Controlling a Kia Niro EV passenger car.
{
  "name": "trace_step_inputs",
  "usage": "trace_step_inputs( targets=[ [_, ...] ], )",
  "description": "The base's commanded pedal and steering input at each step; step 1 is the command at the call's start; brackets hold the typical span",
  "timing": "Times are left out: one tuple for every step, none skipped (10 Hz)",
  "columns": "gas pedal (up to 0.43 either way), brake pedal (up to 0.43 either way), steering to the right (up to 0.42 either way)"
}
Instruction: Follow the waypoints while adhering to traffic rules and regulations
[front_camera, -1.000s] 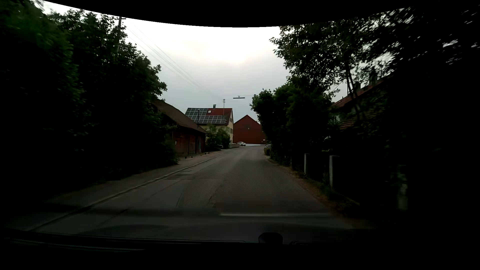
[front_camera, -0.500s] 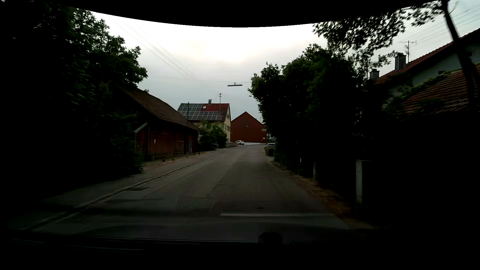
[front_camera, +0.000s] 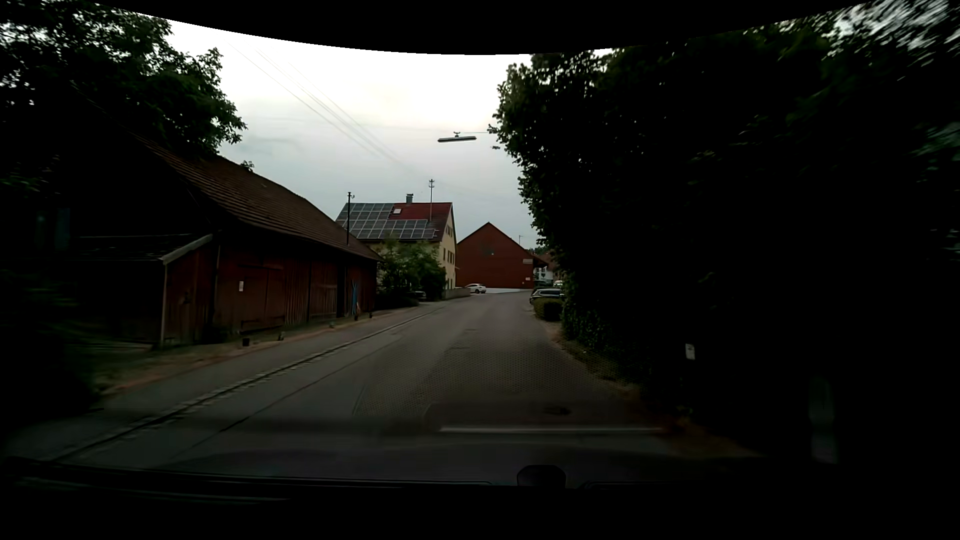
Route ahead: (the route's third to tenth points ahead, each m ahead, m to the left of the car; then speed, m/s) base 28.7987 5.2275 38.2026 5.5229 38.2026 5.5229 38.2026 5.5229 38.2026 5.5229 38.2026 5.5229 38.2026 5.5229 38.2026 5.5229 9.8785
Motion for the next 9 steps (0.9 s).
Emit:
trace_step_inputs(
  targets=[
    [0.0, 0.006, 0.004],
    [0.0, 0.018, 0.004],
    [0.0, 0.018, 0.004],
    [0.0, 0.024, 0.004],
    [0.0, 0.03, 0.004],
    [0.0, 0.037, 0.004],
    [0.0, 0.043, 0.004],
    [0.0, 0.049, 0.004],
    [0.0, 0.055, 0.004]
  ],
)
